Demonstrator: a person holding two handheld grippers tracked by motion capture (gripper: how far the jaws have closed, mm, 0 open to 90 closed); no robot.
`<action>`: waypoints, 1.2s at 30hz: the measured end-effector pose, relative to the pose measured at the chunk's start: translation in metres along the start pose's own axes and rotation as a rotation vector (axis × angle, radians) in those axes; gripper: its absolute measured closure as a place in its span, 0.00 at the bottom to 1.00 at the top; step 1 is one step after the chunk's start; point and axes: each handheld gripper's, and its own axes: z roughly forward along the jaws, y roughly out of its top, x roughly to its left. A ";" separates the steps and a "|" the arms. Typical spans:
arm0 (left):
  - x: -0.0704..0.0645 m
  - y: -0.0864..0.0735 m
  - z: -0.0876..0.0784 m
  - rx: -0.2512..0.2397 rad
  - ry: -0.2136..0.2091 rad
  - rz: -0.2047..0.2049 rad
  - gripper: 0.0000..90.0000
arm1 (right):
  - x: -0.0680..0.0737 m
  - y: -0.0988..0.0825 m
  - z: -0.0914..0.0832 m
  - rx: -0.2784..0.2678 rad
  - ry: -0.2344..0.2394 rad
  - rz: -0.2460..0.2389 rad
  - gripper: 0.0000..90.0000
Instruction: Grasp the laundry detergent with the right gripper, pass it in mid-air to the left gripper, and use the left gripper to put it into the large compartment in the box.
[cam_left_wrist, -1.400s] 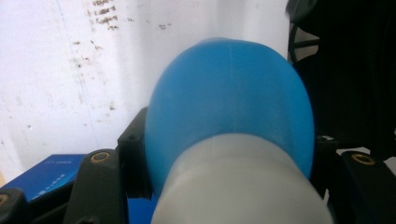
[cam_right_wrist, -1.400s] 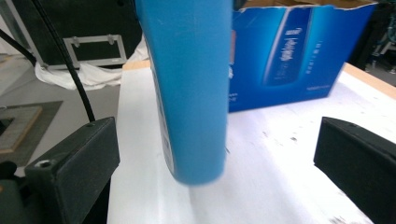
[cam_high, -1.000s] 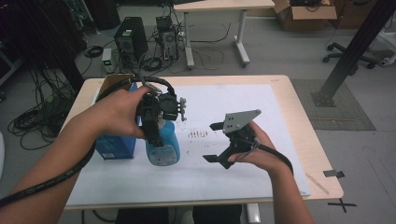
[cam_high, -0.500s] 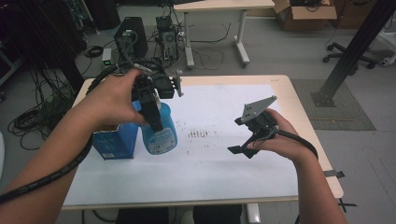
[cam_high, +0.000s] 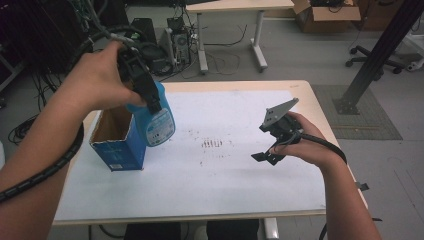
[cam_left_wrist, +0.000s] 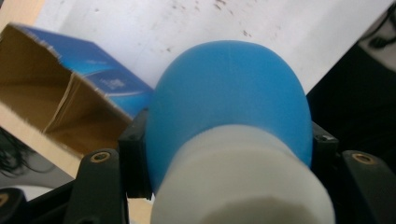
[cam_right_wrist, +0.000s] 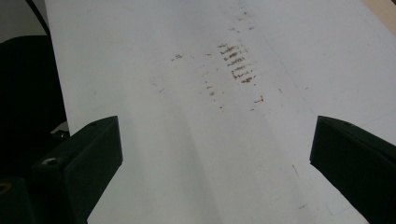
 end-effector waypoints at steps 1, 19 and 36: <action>0.002 -0.001 -0.002 -0.003 0.002 -0.019 0.42 | 0.000 0.001 -0.001 0.002 -0.002 -0.002 0.03; 0.069 -0.031 -0.029 -0.041 0.016 -0.427 0.42 | -0.004 0.018 0.002 0.113 0.013 -0.028 0.03; 0.106 -0.052 -0.019 0.008 0.036 -0.658 0.42 | -0.012 0.043 -0.005 0.205 0.018 -0.059 0.03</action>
